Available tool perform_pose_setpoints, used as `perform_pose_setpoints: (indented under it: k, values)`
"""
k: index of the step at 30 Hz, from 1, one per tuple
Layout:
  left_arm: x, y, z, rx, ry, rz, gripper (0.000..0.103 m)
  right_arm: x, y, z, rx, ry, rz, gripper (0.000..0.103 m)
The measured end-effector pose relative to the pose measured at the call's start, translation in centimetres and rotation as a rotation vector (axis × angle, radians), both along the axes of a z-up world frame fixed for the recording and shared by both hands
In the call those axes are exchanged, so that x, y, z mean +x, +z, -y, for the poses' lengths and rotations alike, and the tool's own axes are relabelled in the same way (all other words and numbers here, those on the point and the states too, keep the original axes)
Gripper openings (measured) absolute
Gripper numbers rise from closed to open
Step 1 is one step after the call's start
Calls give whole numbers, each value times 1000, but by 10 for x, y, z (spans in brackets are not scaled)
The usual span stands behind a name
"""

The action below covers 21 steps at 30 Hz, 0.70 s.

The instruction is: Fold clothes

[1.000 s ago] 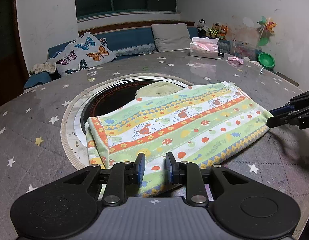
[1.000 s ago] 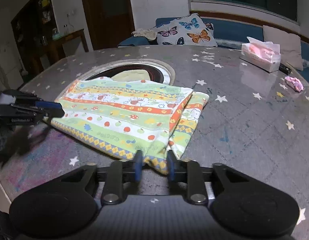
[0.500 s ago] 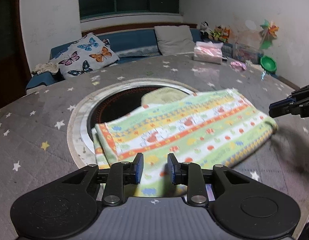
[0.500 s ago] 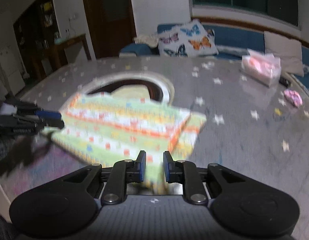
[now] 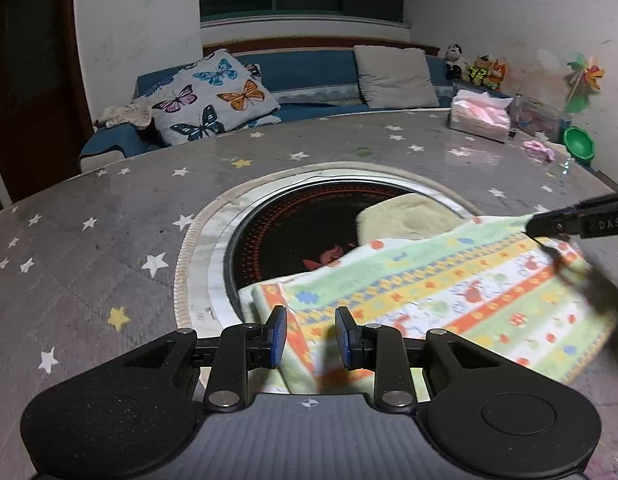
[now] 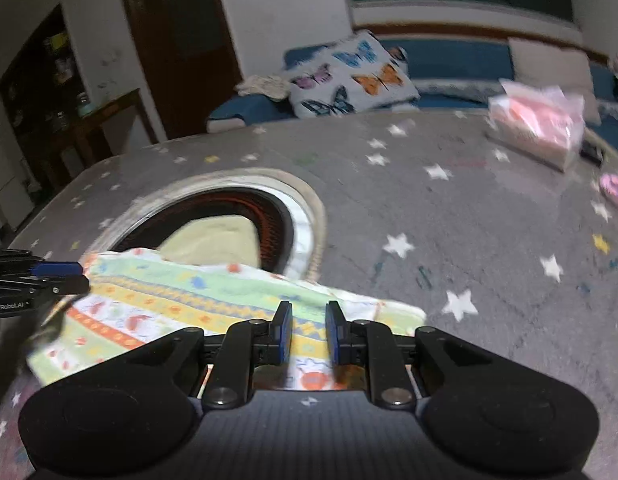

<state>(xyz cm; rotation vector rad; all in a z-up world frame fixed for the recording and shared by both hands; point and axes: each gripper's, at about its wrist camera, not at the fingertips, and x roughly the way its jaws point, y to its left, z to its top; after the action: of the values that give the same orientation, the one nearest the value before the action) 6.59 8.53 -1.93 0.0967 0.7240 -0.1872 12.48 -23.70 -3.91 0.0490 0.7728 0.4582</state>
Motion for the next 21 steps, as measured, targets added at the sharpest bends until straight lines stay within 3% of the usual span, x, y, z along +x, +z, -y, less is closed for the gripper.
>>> perform_pose_setpoints:
  k: [8, 14, 18, 21]
  values:
    - [9, -1, -13, -25, 36, 3, 26, -4, 7, -3, -22, 5, 10, 11]
    - [24, -2, -9, -22, 51, 1, 27, -8, 16, -26, -14, 71, 32, 12]
    - [27, -3, -12, -11, 62, -8, 30, -17, 21, -48, -19, 143, 38, 17]
    - [22, 2, -18, -12, 82, 6, 39, -28, 23, -70, -31, 219, 49, 24]
